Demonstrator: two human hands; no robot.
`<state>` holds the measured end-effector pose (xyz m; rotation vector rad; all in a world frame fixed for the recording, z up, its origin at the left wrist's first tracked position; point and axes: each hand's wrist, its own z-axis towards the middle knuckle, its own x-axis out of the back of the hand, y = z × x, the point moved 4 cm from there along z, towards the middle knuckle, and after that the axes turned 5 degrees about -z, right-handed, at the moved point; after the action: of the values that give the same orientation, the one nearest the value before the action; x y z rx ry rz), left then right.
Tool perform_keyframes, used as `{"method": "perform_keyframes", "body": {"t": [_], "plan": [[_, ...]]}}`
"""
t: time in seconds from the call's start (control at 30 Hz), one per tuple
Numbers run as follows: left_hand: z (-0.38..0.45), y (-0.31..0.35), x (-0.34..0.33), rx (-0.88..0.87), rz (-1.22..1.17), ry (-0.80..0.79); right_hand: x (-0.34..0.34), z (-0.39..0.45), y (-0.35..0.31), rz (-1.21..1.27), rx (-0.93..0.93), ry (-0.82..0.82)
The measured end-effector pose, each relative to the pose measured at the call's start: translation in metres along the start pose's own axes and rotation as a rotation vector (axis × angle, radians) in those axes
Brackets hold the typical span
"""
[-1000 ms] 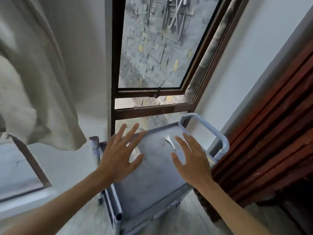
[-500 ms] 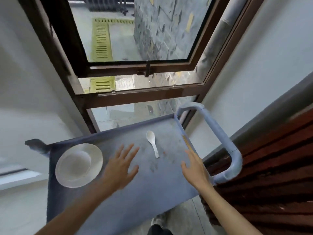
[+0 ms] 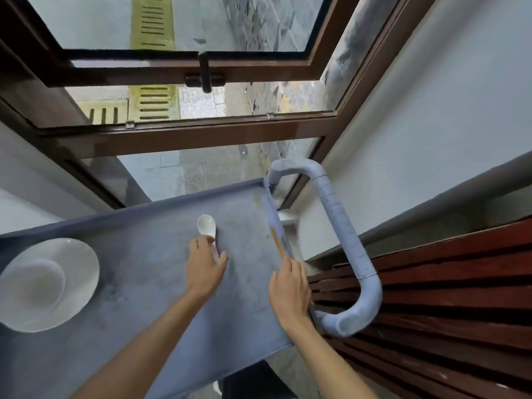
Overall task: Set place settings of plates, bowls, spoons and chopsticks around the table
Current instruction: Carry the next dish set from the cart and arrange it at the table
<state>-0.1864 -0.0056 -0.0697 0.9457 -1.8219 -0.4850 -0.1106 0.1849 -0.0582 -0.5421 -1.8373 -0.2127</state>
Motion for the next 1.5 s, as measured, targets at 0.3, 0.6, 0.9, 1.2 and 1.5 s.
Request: {"method": "perform_keyframes", "body": {"t": [0.3,0.6,0.9,1.2,1.5], "plan": [[0.003,-0.026,0.008,0.180,-0.319,0.078,-0.004,-0.002,-0.001,-0.169,-0.013,-0.071],[-0.021,-0.041,0.018,0.308,-0.565,-0.105,-0.002,0.001,0.000,-0.206,0.029,-0.120],[-0.063,-0.027,0.039,0.191,-0.696,-0.132,0.018,0.003,-0.011,0.277,0.067,-0.151],[-0.100,0.031,0.071,-0.117,-0.765,-0.159,0.064,-0.036,-0.080,1.440,0.050,-0.553],[-0.122,0.022,0.109,-0.167,-0.838,-0.154,0.062,-0.069,-0.132,1.337,0.182,-0.711]]}}
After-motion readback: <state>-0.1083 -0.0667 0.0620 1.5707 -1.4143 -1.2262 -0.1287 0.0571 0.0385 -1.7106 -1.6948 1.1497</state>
